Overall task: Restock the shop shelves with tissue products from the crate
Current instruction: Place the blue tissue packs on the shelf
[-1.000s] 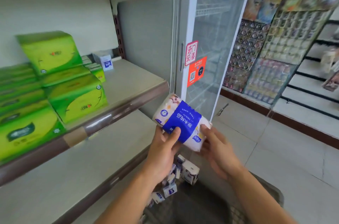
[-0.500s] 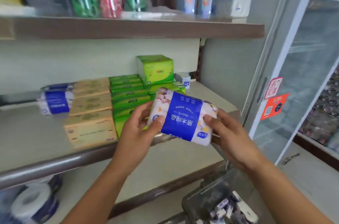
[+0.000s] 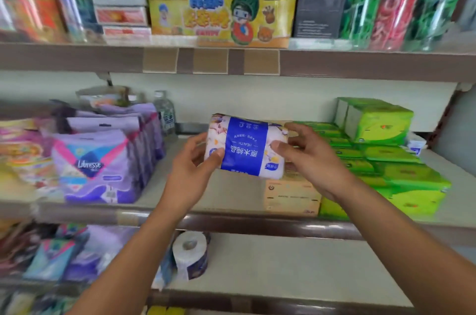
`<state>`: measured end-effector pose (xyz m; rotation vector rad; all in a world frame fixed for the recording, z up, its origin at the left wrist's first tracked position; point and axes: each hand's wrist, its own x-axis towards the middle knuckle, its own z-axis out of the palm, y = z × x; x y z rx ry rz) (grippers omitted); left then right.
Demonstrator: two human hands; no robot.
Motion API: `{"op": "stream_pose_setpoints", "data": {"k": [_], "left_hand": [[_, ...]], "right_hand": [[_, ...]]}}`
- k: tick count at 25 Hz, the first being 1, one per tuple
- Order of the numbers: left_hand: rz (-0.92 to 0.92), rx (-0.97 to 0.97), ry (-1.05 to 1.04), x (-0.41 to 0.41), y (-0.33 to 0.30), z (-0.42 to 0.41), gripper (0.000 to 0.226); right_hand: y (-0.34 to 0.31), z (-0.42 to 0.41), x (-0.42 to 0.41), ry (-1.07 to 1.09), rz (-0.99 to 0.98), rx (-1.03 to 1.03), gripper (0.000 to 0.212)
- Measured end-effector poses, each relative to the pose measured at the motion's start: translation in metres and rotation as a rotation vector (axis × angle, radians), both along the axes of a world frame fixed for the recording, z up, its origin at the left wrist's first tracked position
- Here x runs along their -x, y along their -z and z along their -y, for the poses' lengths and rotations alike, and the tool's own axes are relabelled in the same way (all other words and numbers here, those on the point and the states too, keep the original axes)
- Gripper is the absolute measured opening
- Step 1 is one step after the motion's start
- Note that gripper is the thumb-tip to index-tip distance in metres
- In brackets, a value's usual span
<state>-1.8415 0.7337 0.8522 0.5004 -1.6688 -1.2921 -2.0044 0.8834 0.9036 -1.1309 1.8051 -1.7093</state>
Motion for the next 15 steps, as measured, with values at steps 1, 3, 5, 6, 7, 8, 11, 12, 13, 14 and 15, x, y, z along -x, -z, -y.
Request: {"op": "stream_pose_setpoints", "data": {"k": [1, 3, 5, 6, 7, 8, 11, 12, 13, 14, 15], "left_hand": [[0.01, 0.018, -0.026, -0.003, 0.002, 0.014, 0.03], [0.055, 0.041, -0.077, -0.004, 0.008, 0.042, 0.03], [0.123, 0.059, -0.142, 0.0, 0.012, 0.066, 0.031], [0.152, 0.058, -0.156, 0.004, 0.014, 0.074, 0.032], [0.175, 0.041, -0.155, 0.01, 0.015, 0.082, 0.033], [0.186, 0.015, -0.148, 0.016, 0.015, 0.088, 0.035], [0.218, -0.019, -0.155, 0.041, 0.016, 0.104, 0.033], [0.215, -0.033, -0.161, 0.052, 0.019, 0.11, 0.031], [0.21, -0.052, -0.156, 0.062, 0.022, 0.115, 0.033], [0.211, -0.078, -0.142, 0.071, 0.025, 0.118, 0.04], [0.236, -0.103, -0.125, 0.08, 0.029, 0.122, 0.053]], "right_hand": [[0.0, 0.017, 0.001, 0.003, -0.039, -0.03, 0.044], [-0.001, 0.049, 0.005, 0.006, -0.127, -0.091, 0.046], [-0.002, 0.075, 0.011, 0.015, -0.275, -0.158, 0.046], [-0.003, 0.086, 0.014, 0.027, -0.369, -0.198, 0.047], [-0.003, 0.098, 0.017, 0.041, -0.46, -0.239, 0.047], [-0.003, 0.109, 0.02, 0.053, -0.538, -0.278, 0.048], [-0.003, 0.138, 0.029, 0.097, -0.718, -0.386, 0.05], [-0.002, 0.145, 0.033, 0.112, -0.756, -0.421, 0.052], [-0.002, 0.151, 0.037, 0.12, -0.777, -0.457, 0.053], [0.0, 0.155, 0.041, 0.123, -0.78, -0.494, 0.053], [0.001, 0.159, 0.046, 0.121, -0.772, -0.535, 0.053]]}}
